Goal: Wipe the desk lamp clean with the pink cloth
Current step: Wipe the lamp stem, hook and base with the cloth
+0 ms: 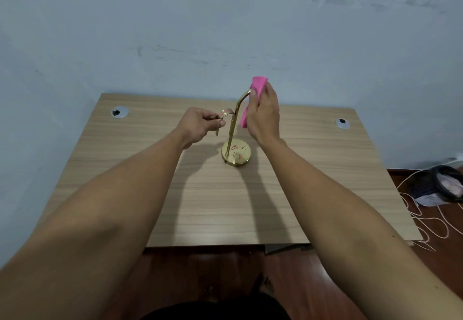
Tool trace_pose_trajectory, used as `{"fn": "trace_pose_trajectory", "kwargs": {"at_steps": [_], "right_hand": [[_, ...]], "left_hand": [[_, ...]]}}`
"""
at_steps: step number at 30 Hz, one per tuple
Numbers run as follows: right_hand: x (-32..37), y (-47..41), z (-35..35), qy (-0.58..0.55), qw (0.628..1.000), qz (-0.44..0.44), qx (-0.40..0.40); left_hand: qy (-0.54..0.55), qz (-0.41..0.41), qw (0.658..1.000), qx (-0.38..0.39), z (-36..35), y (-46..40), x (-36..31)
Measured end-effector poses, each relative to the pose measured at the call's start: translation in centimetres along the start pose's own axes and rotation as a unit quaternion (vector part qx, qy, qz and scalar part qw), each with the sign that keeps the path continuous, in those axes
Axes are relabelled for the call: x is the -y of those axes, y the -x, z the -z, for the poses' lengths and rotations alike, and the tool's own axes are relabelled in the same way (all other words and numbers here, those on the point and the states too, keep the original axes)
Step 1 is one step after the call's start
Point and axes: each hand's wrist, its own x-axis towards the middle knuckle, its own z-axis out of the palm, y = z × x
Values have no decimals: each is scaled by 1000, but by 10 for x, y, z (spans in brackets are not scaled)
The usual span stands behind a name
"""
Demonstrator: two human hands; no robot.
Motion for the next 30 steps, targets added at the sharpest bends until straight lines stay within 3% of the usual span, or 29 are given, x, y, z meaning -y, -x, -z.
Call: {"fn": "trace_pose_trajectory", "kwargs": {"at_steps": [2,4,6,7,9,11,13,17,23,25,27,30], "right_hand": [[-11,8,-3,93,986,133,45],[-25,12,0,176,936,284,107],[-34,13,1,193,917,329,119],[-32,12,0,163,936,295,100],[-21,9,0,64,988,134,40],[-10,4,1,-1,999,38,14],[-8,7,-1,17,997,65,27],[-27,31,-12,123,960,239,75],[-43,58,-14,29,981,178,74],[-44,64,-9,9,994,103,37],[-36,64,-4,-62,996,-28,-51],[-8,42,6,-243,925,-216,-195]], "left_hand": [[-3,-5,1000,-1,-1,0,0],[-8,-8,1000,0,-1,0,-1],[-11,-13,1000,4,0,-1,-1],[-14,-14,1000,7,0,-2,-1],[-18,-15,1000,10,0,-2,-2],[-17,-16,1000,14,1,-1,-3],[-16,-18,999,21,1,-1,-6],[-18,-23,999,31,-1,0,-10],[-38,-20,998,37,-1,1,-12],[-45,-15,998,32,-1,1,-10],[-47,-11,999,26,-1,2,-10],[-47,-10,999,25,-1,2,-11]]}}
